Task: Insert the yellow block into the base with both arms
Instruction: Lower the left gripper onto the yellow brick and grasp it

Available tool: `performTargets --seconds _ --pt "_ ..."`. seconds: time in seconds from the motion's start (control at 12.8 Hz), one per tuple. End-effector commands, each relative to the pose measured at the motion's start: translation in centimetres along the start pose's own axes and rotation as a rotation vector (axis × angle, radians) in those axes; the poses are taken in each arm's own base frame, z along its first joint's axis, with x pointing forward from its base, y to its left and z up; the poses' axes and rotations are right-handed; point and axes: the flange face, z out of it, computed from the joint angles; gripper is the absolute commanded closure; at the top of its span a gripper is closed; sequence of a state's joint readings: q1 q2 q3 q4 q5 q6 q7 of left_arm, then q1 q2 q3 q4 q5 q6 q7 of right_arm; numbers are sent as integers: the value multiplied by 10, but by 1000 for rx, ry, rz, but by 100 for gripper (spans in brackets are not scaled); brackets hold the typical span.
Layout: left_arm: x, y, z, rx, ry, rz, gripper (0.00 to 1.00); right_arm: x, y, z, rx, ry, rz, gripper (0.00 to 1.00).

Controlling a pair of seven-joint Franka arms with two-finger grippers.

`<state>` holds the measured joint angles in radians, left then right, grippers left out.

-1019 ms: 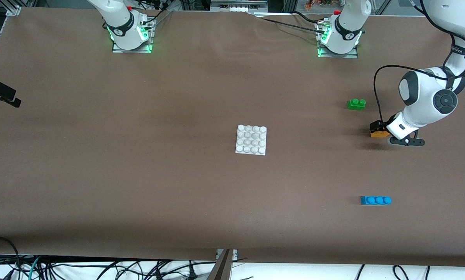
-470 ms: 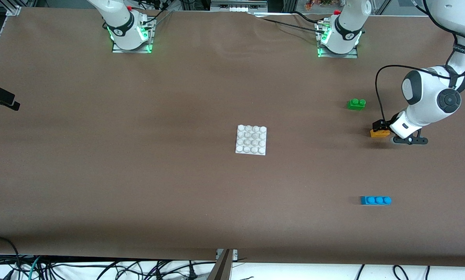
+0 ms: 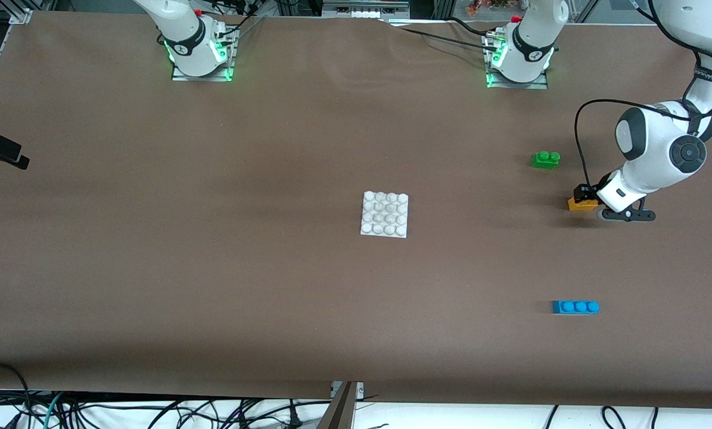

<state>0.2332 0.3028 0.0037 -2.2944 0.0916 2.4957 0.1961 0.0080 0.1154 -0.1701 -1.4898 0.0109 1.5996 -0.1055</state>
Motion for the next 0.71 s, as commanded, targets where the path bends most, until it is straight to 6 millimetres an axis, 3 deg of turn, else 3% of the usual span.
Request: performTargets --seconds 0.0,0.31,0.55,0.63 --pt "-4 2 -14 10 -12 12 61 -5 3 -2 -3 -18 -15 0" --pt "30 34 -93 9 -36 57 61 -5 2 -2 -4 -20 -17 0" --pt "67 89 -178 4 -77 147 60 -5 1 -2 -4 -21 -18 0" --pt "76 112 -196 -4 -81 182 60 -5 1 -2 -4 -23 -18 0"
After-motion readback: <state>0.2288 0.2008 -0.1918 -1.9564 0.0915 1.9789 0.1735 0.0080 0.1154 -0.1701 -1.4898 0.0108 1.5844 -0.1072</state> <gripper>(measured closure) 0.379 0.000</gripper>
